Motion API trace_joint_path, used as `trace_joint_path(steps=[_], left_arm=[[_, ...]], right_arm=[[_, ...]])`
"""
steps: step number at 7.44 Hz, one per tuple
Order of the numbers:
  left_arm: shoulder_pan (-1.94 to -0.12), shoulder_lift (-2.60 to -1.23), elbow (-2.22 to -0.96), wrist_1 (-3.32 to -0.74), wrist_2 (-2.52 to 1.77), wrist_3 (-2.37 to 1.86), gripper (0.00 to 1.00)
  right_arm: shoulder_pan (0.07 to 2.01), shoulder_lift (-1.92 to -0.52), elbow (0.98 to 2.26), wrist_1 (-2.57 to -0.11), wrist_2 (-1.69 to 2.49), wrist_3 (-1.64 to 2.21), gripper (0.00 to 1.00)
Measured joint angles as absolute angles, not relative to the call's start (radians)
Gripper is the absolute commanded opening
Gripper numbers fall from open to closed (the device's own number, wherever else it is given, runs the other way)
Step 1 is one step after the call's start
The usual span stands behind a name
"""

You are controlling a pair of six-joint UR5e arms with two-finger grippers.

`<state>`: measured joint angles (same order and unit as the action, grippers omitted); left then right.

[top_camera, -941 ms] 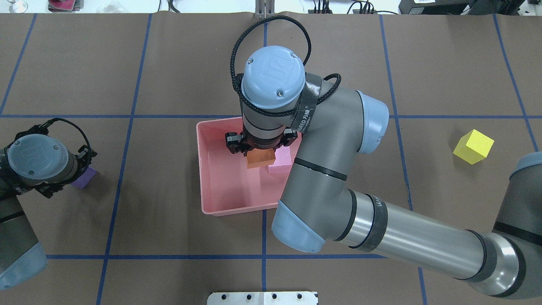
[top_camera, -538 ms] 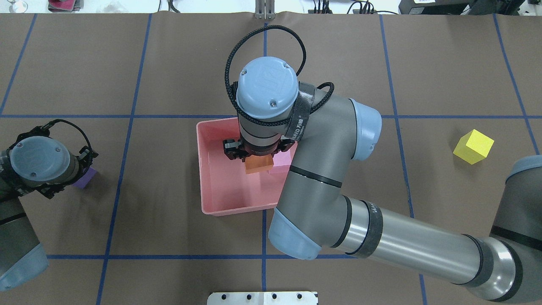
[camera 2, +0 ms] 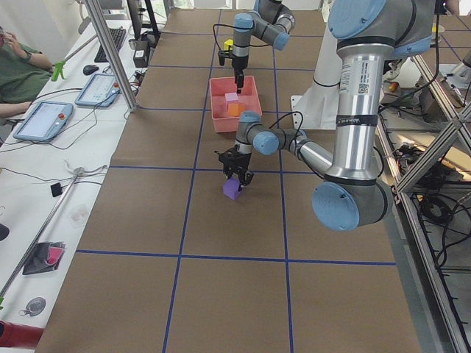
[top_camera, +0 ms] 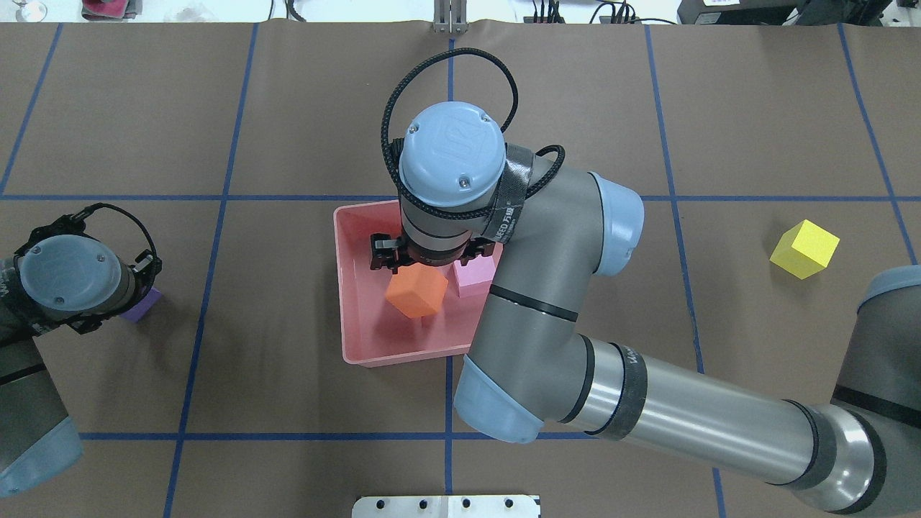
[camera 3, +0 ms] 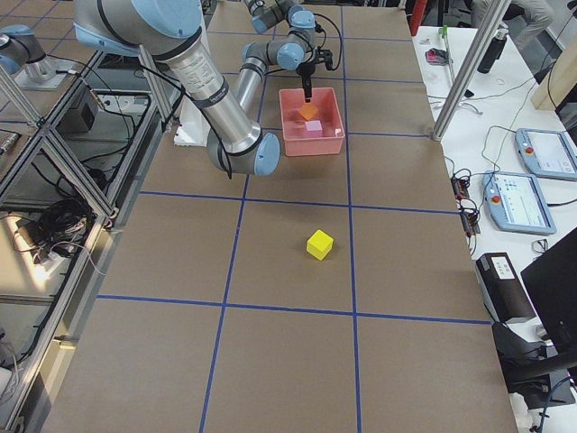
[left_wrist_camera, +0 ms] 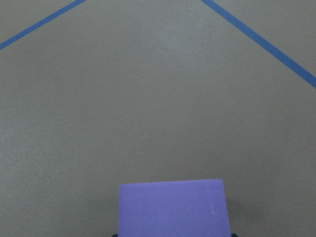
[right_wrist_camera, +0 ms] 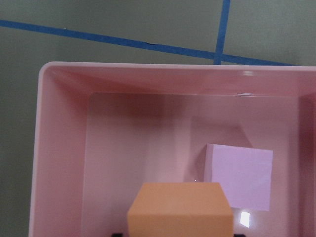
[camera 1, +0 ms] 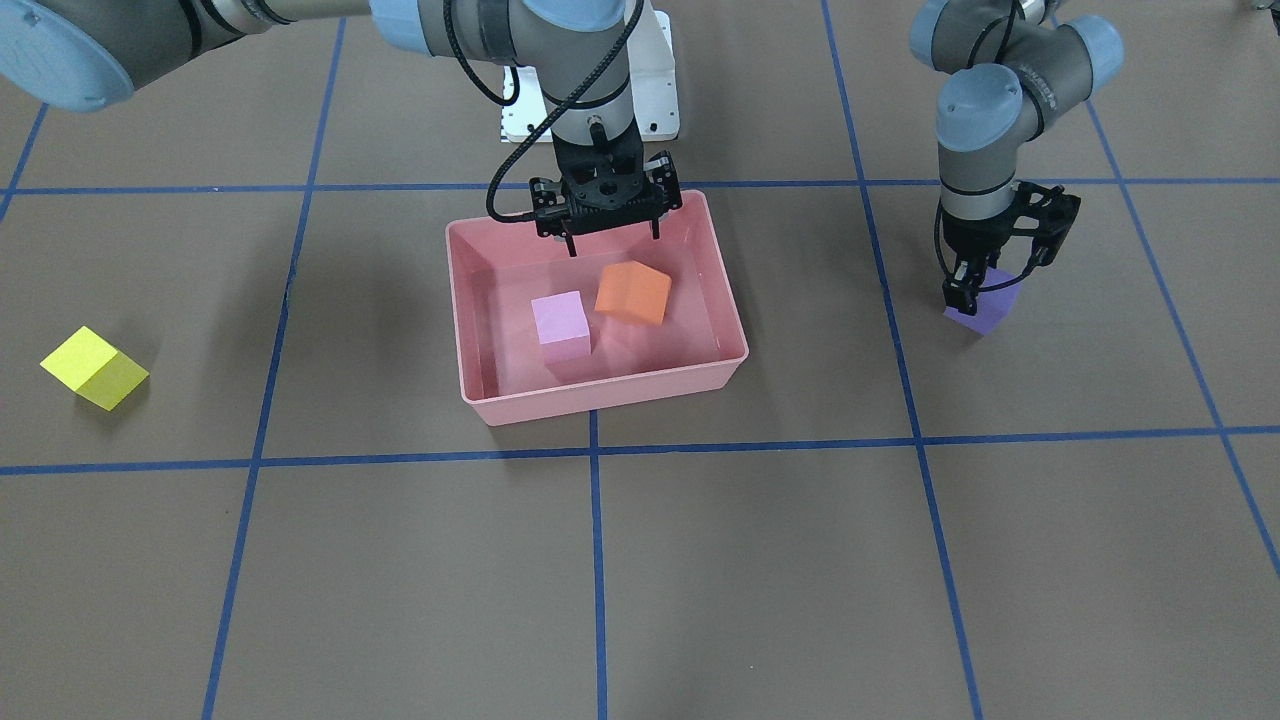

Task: Place blocks into pink bin with both arms
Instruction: 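Release the orange cube into the bin while the left gripper grasps the purple cube, then carry the purple cube into the bin while the right gripper reaches the yellow cube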

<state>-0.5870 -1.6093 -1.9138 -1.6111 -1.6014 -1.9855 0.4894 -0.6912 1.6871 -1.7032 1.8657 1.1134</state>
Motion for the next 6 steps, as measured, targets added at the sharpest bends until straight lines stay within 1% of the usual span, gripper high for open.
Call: trace_joint_path(steps=[2,4,5,6], left_arm=[[-0.595,-1.602,-1.953,-1.602,-1.578,-1.975,0.0],[-0.659,-1.611,-2.051,-1.519,-1.585,-1.897,0.0],[-0.719,-1.637,-2.1,-1.468,-1.625,-1.838,0.0],[-0.776,-1.7,-2.133,-1.406,-1.688,-1.789,0.0]], right_arm=[[0.492,-0.689,1.697,-1.697,1.867,1.122,1.0],[0.507,-0.692,1.71,-1.701,1.869,1.125,1.0],[0.531,-0.705,1.724,-1.724,1.872,1.131,1.0],[0.575,-0.738,1.751,-1.759,1.885,1.132,1.0]])
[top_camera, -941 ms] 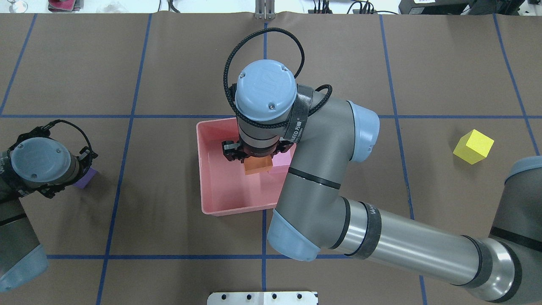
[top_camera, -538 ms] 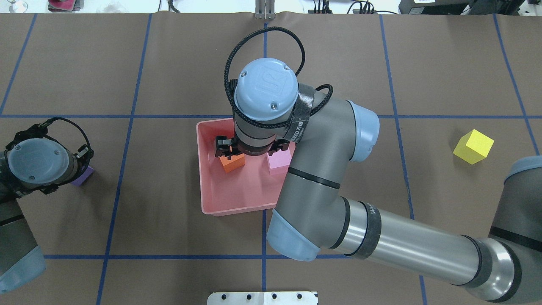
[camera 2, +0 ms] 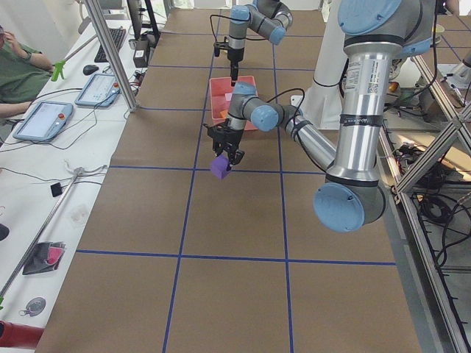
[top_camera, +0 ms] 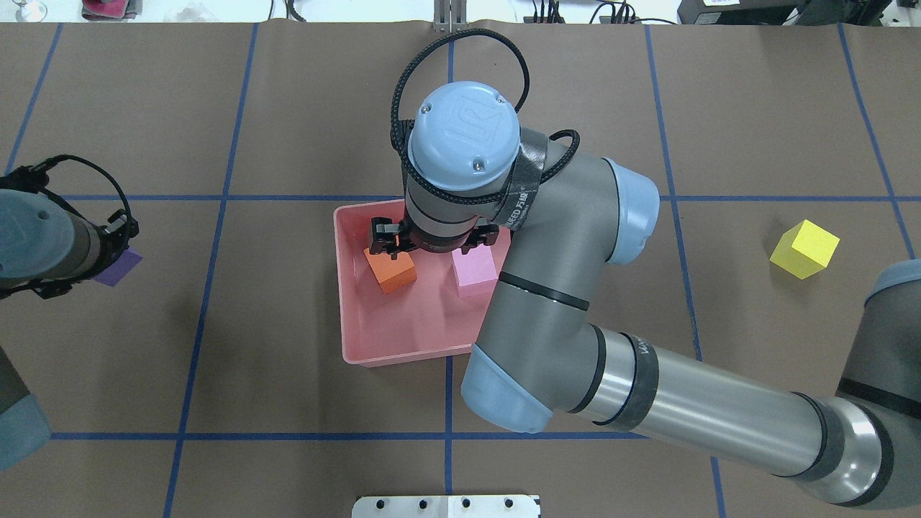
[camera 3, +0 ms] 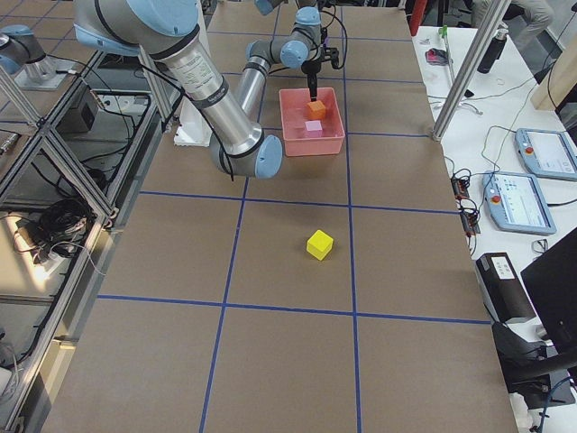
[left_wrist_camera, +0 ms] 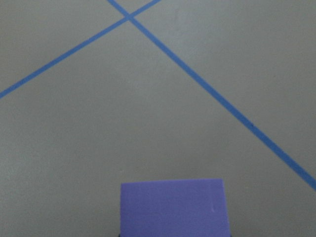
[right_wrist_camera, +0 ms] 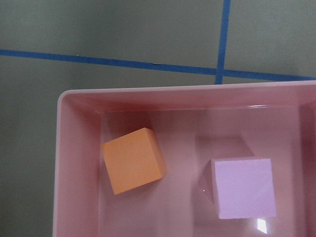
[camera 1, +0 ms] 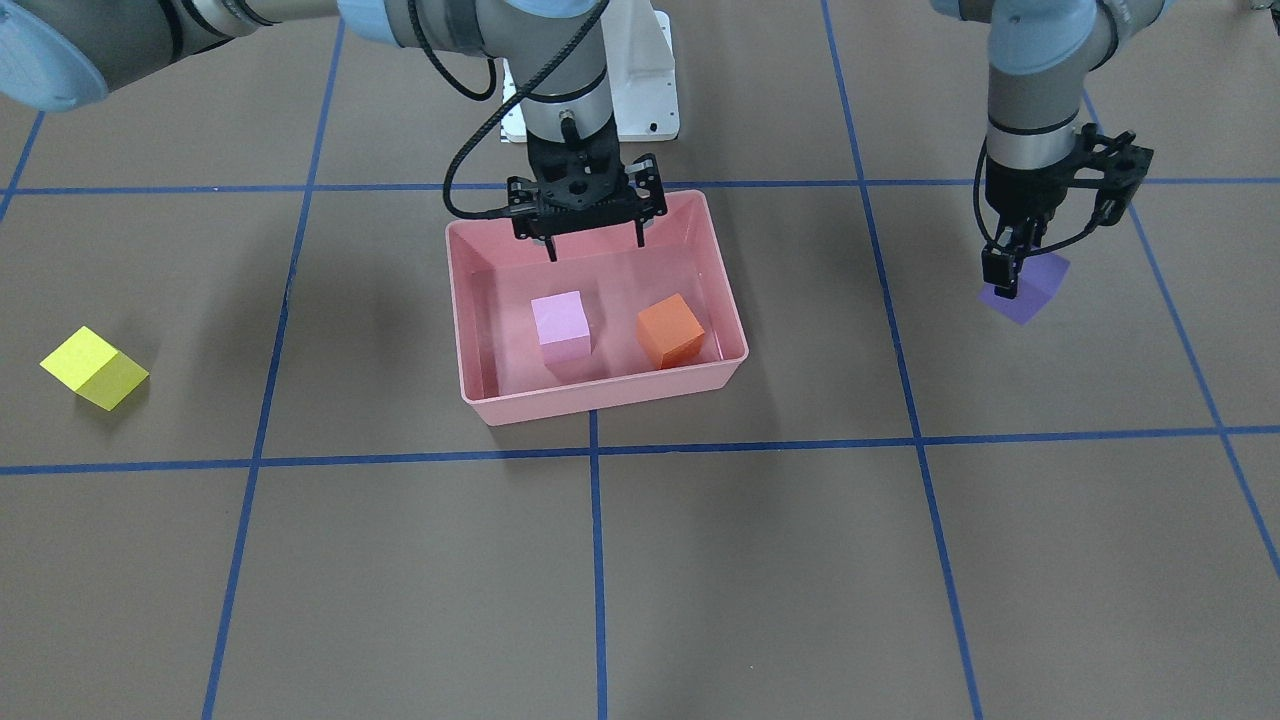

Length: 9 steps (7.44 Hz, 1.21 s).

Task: Place blocks into pink bin with both arms
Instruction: 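Carry the purple cube into the bin while the right gripper reaches the yellow cube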

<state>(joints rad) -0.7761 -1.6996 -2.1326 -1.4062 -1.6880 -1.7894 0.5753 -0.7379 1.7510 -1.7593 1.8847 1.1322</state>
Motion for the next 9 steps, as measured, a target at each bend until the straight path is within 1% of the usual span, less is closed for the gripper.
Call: trace_joint_path(steps=[1,2,3,4,5,6,8,9], left_arm=[[-0.807,-1.796,-2.15,-1.321,-1.733,-1.757,0.0],[-0.814,-1.922,-2.157,-1.212,-1.762,-1.733,0.0],[-0.794,-2.041,-2.157,-1.12,-1.779,-1.716,0.0],[-0.735,-2.117,-2.154,-1.073,-1.779,-1.708,0.0],[-0.648,-2.164,-2.141,-1.058,-1.747,-1.705,0.0],[-0.572,-2.219,-2.102,-1.052,-1.697,-1.703,0.0],[-0.493,-2.342,-1.996,-1.053,-1.65,-1.702,0.0],[-0.461,-2.368,-1.976,-1.054,-1.643,-1.693,0.0]], right_arm=[[0.634,-0.784,1.773,-1.784,1.908,1.103,1.0],[0.703,-0.836,1.786,-1.794,1.945,1.025,1.0],[0.776,-0.89,1.797,-1.798,1.992,0.927,1.0],[0.84,-0.943,1.812,-1.798,2.04,0.834,1.0],[0.886,-0.994,1.832,-1.794,2.072,0.758,1.0],[0.921,-1.043,1.846,-1.79,2.089,0.681,1.0],[0.995,-1.137,1.854,-1.787,2.099,0.426,1.0],[1.029,-1.179,1.852,-1.787,2.101,0.303,1.0]])
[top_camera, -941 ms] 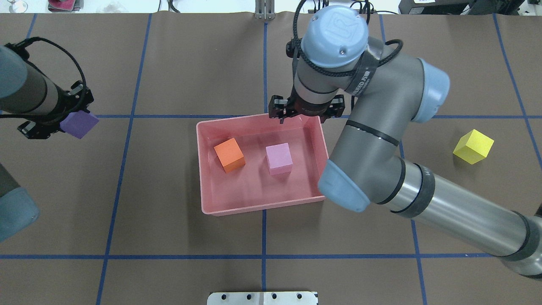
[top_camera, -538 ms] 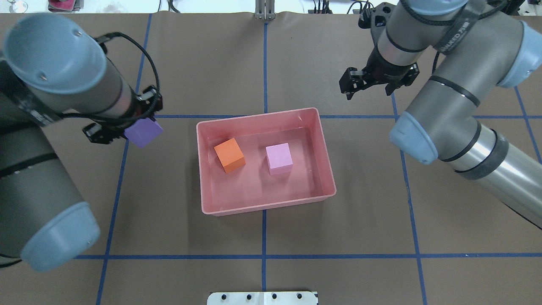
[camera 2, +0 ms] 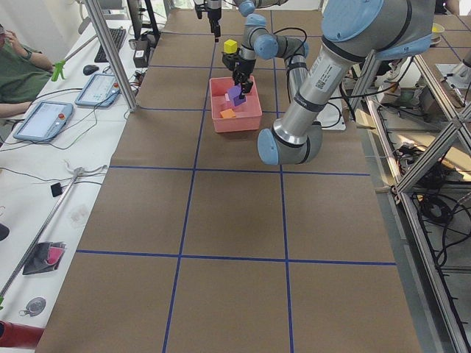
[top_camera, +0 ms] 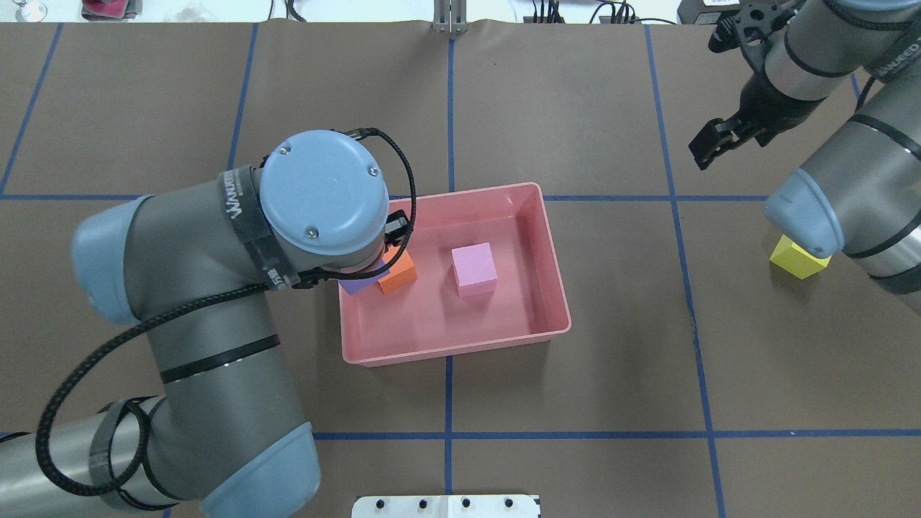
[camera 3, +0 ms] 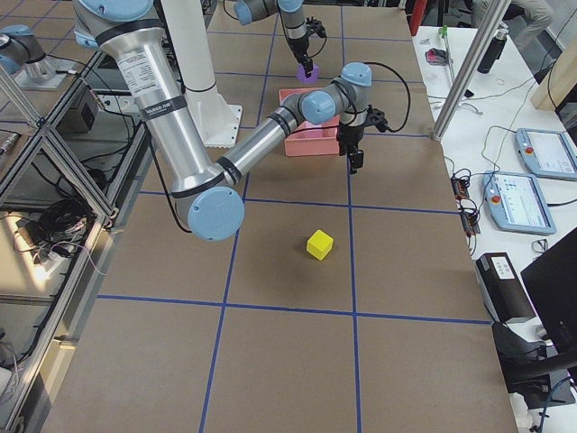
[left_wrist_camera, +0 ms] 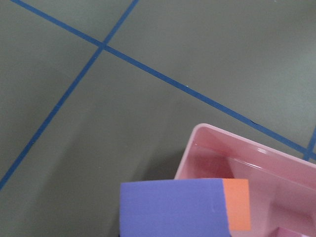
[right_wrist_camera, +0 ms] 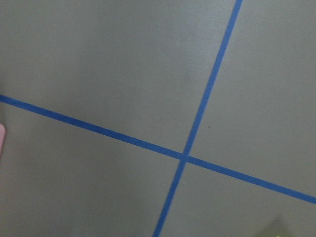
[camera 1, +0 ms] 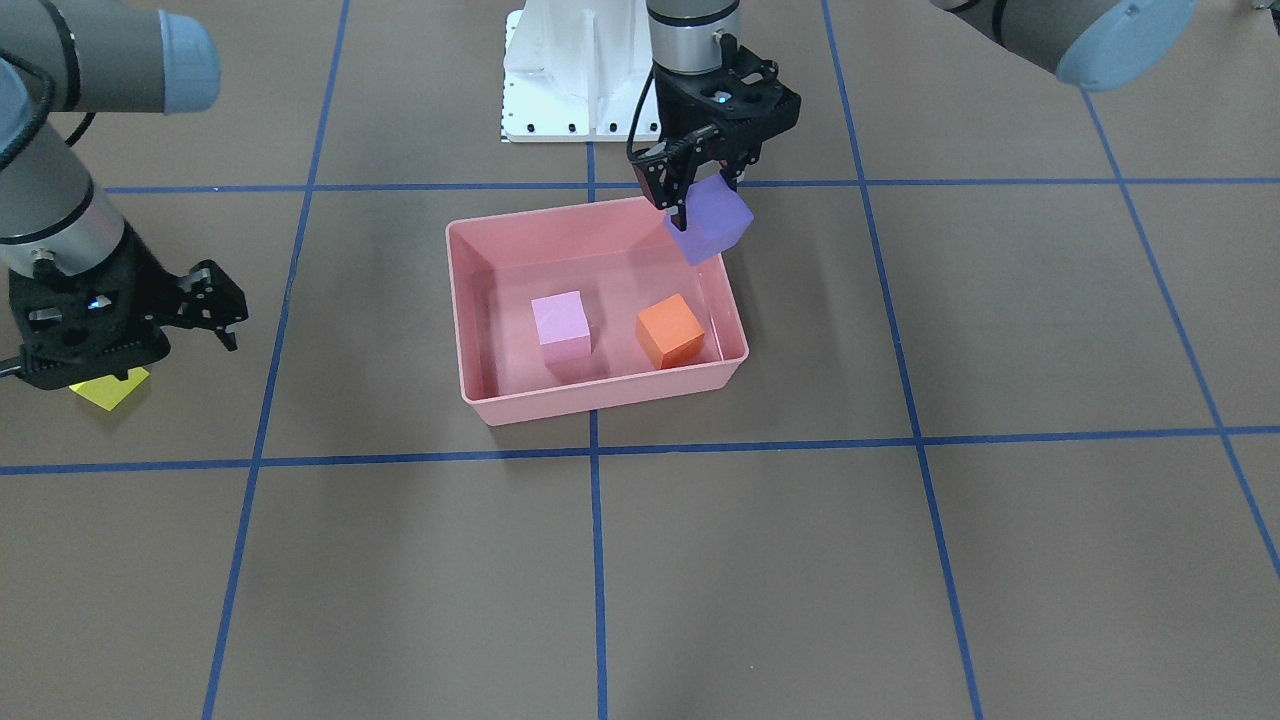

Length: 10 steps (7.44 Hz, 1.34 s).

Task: Place blocks into pink bin with both arms
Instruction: 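Carry the purple cube into the bin while the right gripper reaches the yellow cube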

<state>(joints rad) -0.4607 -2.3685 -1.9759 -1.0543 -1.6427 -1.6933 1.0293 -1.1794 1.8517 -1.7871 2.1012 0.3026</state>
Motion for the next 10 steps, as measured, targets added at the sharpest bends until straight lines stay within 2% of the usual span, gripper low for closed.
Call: trace_joint_path(steps=[3,4,5,10], left_arm=[[-0.408,-2.392,-1.914,-1.104,-1.614,-1.614,0.0],[-0.404,-2.4,-1.881,-1.13,-1.612,-1.605,0.21],[-0.401,-2.408,-1.857,-1.146,-1.611,-1.601,0.99],[-0.399,-2.422,-1.842,-1.158,-1.61,-1.594,1.0]], right_arm=[[1.088,-1.28,1.843,-1.783,2.118,0.102,1.0],[1.094,-1.308,1.841,-1.779,2.122,0.069,1.0],[1.099,-1.331,1.84,-1.776,2.124,0.041,1.0],[1.106,-1.422,1.83,-1.773,2.135,-0.142,1.0]])
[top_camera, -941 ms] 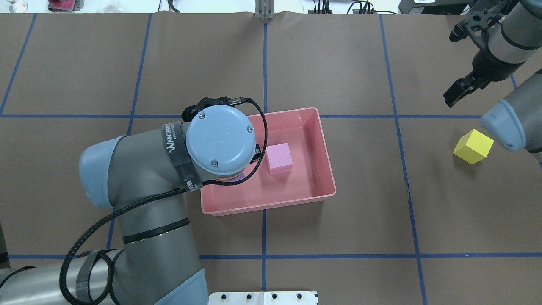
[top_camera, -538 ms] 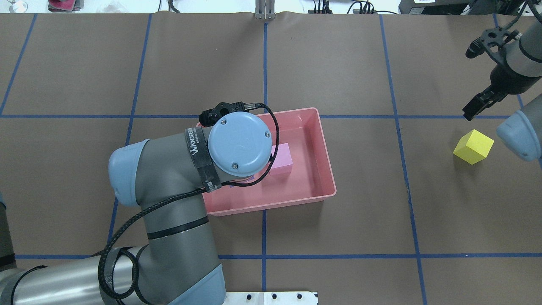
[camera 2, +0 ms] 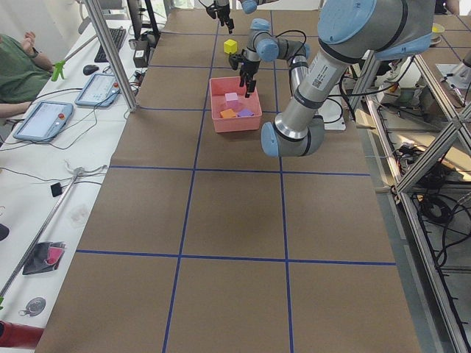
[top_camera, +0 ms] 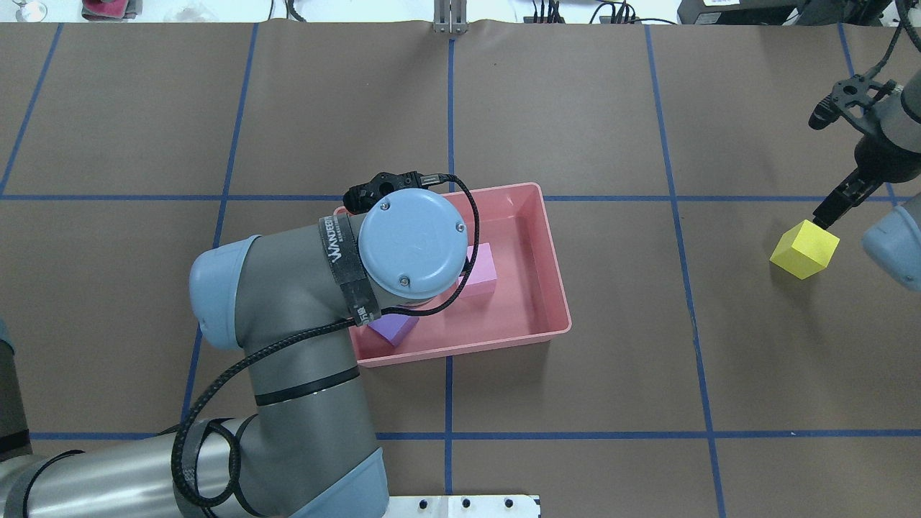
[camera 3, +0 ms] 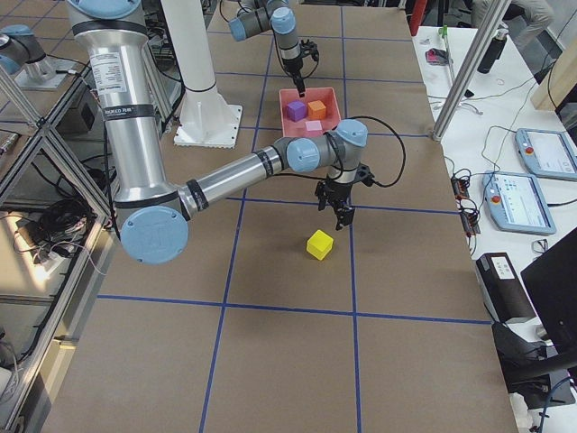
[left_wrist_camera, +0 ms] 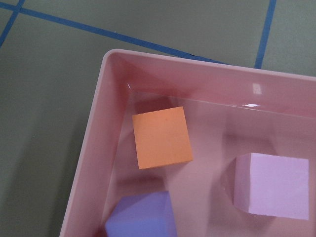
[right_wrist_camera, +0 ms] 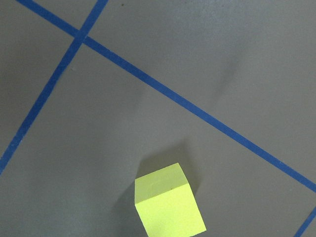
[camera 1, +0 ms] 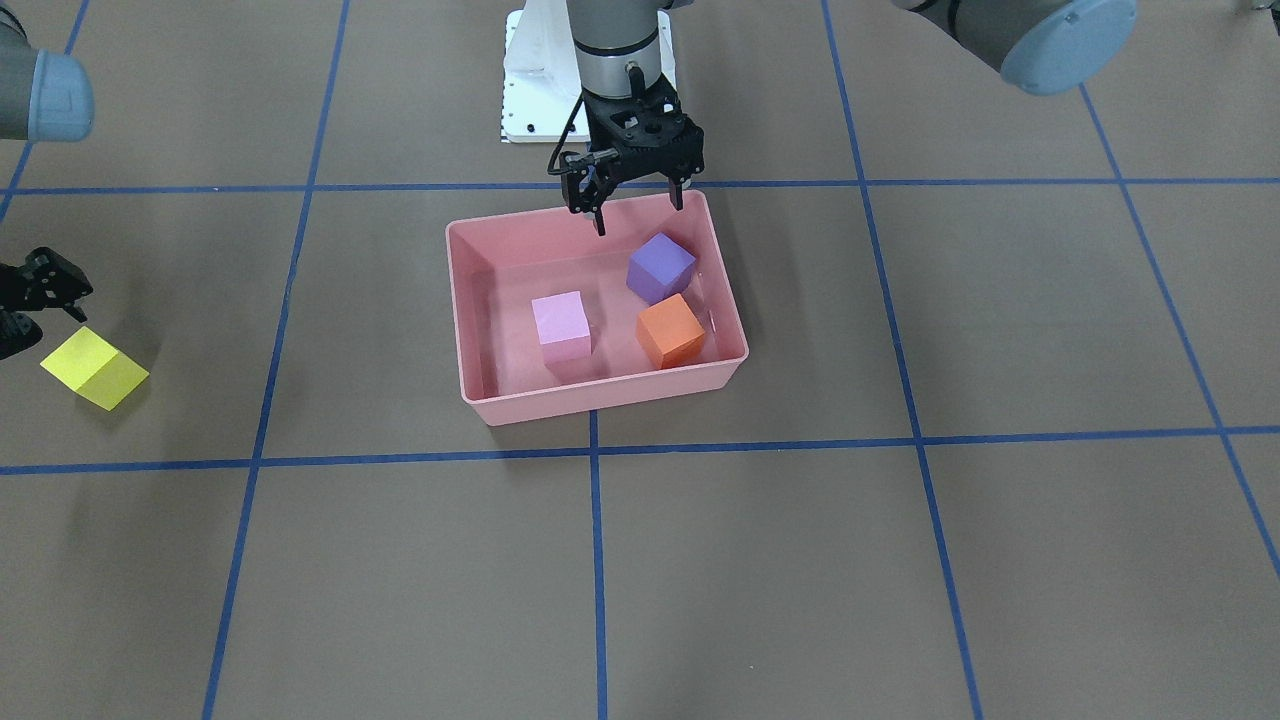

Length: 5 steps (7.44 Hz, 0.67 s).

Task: Place blocks into pink bin with both arms
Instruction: 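Release the purple cube with the left gripper while the right gripper grasps the yellow cube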

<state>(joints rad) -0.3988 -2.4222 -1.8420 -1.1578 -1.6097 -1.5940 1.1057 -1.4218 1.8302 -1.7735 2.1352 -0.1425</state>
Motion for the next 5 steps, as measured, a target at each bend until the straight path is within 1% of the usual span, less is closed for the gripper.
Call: trace_joint_path(steps=[2,4,5], left_arm=[[-0.4,-2.426,-1.842,-1.157,-1.609,-1.583,1.0],[-0.403,-2.427,-1.842,-1.157,-1.608,-1.571,1.0],[-0.404,-2.427,-1.842,-1.157,-1.606,-1.561,1.0]], right_arm=[[1.106,-1.454,1.804,-1.712,2.154,-0.181,1.0],[1.106,-1.488,1.715,-1.518,2.181,-0.179,1.0],[1.105,-1.493,1.686,-1.468,2.19,-0.177,1.0]])
